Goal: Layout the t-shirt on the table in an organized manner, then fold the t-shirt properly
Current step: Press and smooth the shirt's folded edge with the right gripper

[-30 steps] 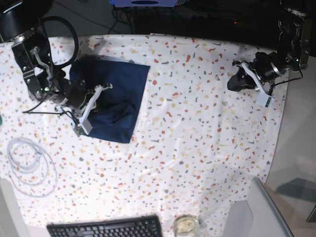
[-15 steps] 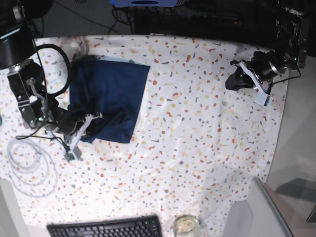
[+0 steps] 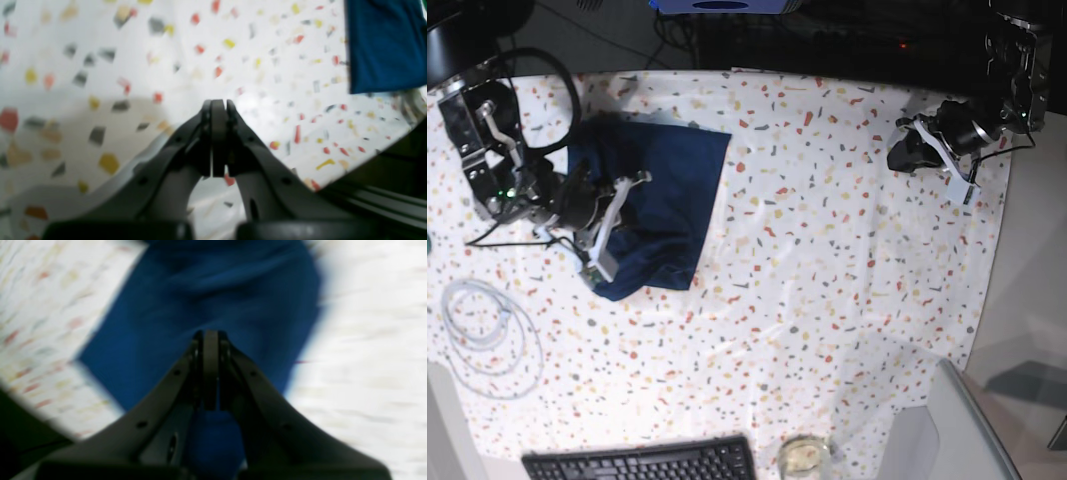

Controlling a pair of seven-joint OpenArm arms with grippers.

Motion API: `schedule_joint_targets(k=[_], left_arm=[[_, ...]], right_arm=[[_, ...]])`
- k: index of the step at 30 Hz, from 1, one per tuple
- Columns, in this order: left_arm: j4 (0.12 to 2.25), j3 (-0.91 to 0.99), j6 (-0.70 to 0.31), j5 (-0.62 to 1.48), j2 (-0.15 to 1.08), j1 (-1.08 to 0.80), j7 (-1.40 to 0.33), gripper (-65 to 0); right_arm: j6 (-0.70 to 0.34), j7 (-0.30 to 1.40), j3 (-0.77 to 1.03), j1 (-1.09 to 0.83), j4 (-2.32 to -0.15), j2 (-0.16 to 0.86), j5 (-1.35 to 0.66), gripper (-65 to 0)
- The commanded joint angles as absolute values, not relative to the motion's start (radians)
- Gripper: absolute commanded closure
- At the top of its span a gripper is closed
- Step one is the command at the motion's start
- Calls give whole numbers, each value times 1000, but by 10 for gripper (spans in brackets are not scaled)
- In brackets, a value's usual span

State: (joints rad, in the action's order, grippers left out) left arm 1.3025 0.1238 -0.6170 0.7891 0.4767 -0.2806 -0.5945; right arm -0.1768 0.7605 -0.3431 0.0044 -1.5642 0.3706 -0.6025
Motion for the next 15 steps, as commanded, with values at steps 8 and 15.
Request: schedule_joint_targets(k=[8,15], left_arm=[[1307,133,-625,808,472,-280,-579,0],[1311,128,-625,808,470,-282,-579,0]], right_arm=[[-191,705,-341,165,-1399,272,-611,-2],[-243,691,-341,349,-1095,191,-610,-2]])
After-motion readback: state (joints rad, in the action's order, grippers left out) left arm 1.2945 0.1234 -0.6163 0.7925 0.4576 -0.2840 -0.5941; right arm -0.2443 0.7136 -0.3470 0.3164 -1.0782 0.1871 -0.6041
